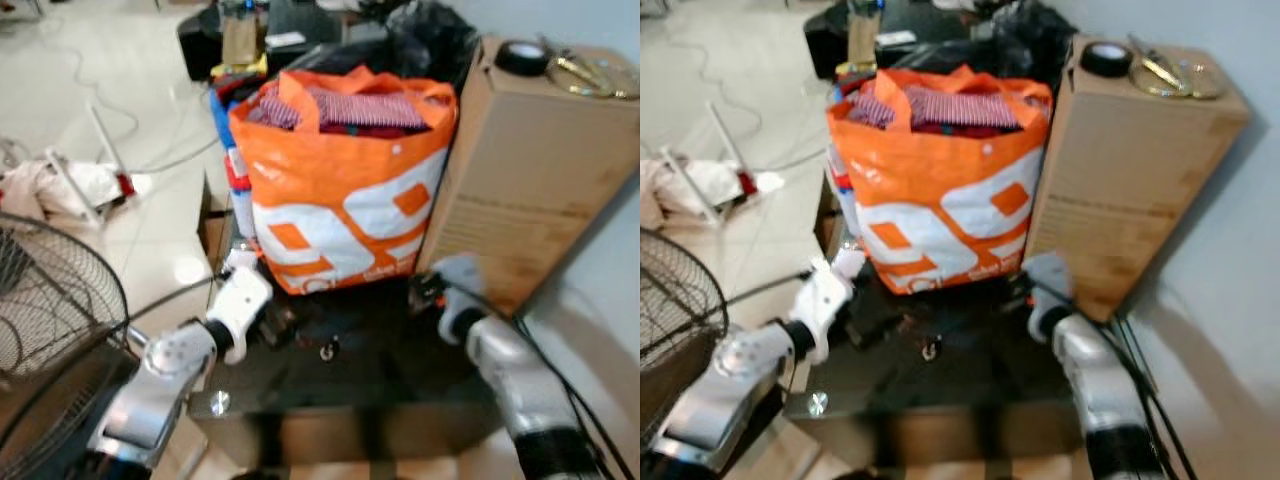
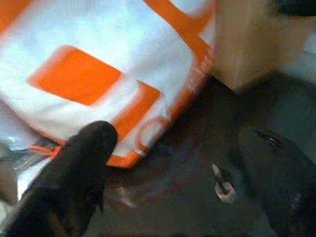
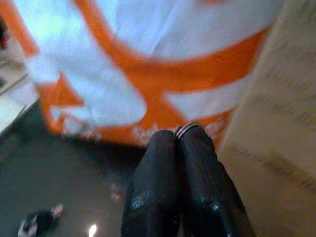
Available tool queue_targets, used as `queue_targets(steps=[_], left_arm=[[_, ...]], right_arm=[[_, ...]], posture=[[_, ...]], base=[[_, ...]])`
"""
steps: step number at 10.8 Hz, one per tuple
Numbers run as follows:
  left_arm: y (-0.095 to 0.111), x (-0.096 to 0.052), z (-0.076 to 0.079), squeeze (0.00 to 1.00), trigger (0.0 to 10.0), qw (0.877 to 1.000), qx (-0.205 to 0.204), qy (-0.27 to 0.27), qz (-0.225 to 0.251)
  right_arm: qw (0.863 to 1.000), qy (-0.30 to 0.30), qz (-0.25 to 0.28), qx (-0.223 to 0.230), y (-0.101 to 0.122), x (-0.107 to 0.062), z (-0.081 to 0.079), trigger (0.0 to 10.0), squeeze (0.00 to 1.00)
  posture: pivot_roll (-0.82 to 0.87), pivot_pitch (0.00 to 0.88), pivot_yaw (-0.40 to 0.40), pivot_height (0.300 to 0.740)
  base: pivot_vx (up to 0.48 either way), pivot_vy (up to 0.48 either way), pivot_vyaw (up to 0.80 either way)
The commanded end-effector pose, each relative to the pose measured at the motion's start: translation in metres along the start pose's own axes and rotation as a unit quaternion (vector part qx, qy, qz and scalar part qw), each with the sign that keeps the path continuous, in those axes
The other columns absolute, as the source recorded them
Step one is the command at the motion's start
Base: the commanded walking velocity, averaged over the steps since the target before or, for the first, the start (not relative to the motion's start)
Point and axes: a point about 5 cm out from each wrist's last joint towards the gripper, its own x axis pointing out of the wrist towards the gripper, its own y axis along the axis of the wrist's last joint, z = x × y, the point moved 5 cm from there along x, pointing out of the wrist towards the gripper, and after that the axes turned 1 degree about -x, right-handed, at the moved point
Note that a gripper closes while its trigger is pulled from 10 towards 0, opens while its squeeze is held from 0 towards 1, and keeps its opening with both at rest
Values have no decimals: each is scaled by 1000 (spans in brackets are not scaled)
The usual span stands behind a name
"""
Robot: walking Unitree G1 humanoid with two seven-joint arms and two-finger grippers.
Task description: Hang keys on a hook
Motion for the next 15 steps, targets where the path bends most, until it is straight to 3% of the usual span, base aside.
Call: queue_targets(steps=[1, 2, 3, 5, 7, 11, 15], left_arm=[[14, -6, -13, 78, 10000, 998, 7, 49, 26], [20, -11, -17, 75, 10000, 996, 4, 81, 40], [26, -17, -25, 78, 10000, 991, 6, 129, 46], [30, -18, -34, 75, 10000, 984, 20, 167, 52], [28, -17, -33, 78, 10000, 983, 21, 176, 45], [25, -16, -32, 75, 10000, 982, 16, 185, 40], [23, -14, -36, 75, 10000, 980, 10, 197, 38]], right_arm=[[998, -32, 48, 15, 24, -9, 1, 0, 0], [995, -67, 68, 23, 31, -20, 2, 0, 0], [991, -89, 81, 62, 33, -24, 1, 0, 0], [993, -83, 67, 52, 34, -17, -8, 10000, 0], [994, -87, 54, 26, 33, -14, -11, 10000, 0], [995, -91, 42, 16, 31, -12, -11, 10000, 0], [995, -92, 36, 6, 33, -9, -9, 10000, 0]], posture=[[-75, 0, 14, 740], [-70, 0, 13, 740], [-61, 0, 16, 740], [-56, 0, 17, 740], [-60, 0, 17, 740], [-53, 0, 2, 740], [-49, 0, -8, 740]], base=[[0, 0, 0], [0, 0, 0], [0, 0, 0], [0, 0, 0], [-126, 0, 0], [-250, 0, 0], [0, 0, 0]])
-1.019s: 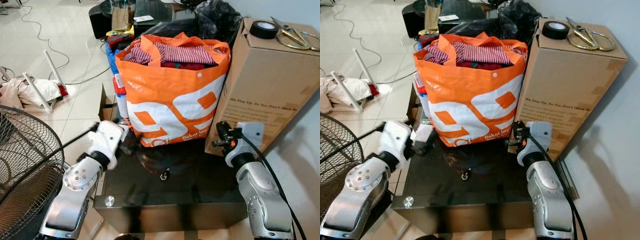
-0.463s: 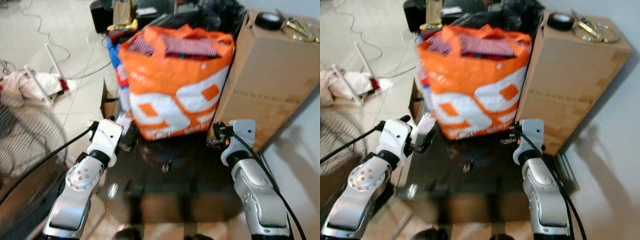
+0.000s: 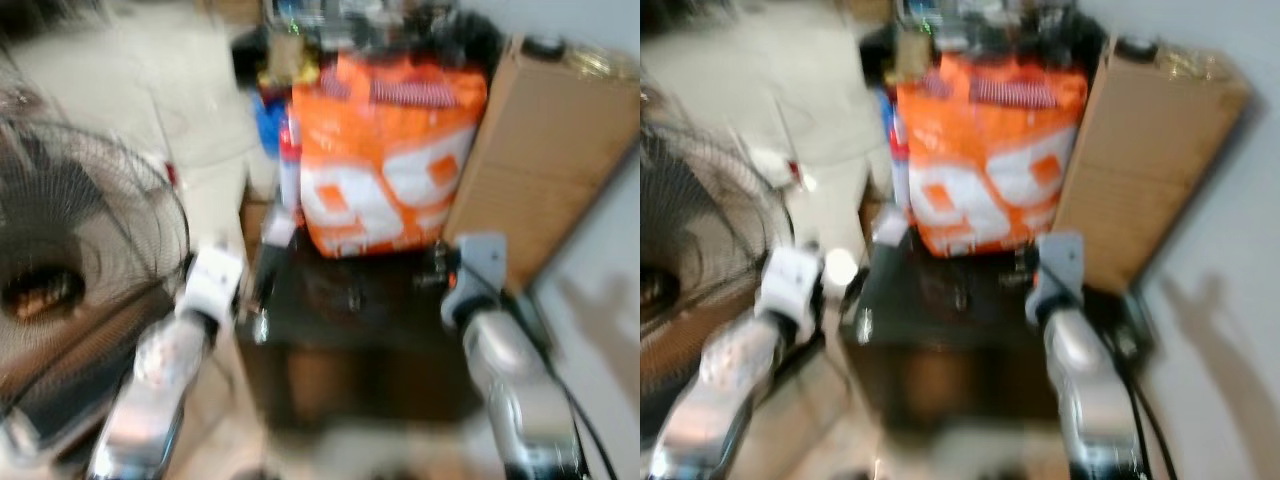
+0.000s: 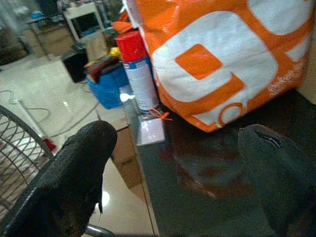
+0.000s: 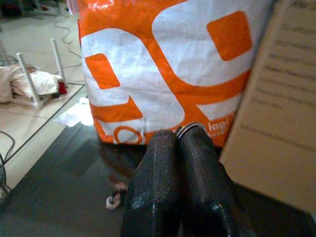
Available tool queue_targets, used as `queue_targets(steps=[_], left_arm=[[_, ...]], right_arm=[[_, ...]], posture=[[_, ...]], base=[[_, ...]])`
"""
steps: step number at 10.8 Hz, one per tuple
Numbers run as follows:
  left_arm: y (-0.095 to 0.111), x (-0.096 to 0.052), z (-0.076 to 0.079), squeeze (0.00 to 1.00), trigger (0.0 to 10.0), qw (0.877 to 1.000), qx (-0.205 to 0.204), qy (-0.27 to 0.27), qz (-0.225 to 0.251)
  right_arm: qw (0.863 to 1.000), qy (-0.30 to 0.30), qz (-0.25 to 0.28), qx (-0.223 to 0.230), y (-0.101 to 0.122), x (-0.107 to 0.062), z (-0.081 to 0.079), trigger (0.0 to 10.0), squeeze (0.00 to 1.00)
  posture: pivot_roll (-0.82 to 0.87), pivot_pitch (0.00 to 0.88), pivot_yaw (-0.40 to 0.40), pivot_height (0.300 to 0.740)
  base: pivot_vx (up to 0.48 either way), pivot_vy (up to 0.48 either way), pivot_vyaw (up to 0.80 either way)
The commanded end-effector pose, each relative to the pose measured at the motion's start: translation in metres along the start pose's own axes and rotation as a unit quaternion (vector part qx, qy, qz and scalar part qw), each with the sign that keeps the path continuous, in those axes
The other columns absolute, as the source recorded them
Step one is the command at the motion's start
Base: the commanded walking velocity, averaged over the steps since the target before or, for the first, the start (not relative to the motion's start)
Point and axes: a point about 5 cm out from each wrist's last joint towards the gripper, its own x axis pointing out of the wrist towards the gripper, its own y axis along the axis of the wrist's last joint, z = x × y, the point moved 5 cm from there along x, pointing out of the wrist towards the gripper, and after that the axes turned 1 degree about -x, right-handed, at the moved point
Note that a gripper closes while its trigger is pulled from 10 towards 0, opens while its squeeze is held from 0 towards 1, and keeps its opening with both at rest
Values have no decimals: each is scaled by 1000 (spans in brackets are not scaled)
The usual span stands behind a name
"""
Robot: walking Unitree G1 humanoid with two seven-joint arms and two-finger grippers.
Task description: Hang keys on a hook
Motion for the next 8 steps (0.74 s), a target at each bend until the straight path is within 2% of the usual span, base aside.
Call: queue_targets(steps=[1, 5, 8], left_arm=[[3, 1, -2, 75, 10000, 1000, 1, 7, 3], [1, 2, -5, 75, 10000, 1000, -4, 15, 1], [2, 4, -4, 75, 10000, 1000, -7, 15, 1]], right_arm=[[1000, -3, 3, -2, 4, 1, 3, 10000, 0], [1000, -2, -3, -11, 4, 1, 6, 10000, 0], [1000, -2, -6, -18, 3, 0, 7, 10000, 0]], posture=[[-47, 0, -11, 740], [-59, 0, -10, 740], [-70, 0, -8, 740]], base=[[0, 0, 0], [0, 0, 0], [-272, 0, 0]])
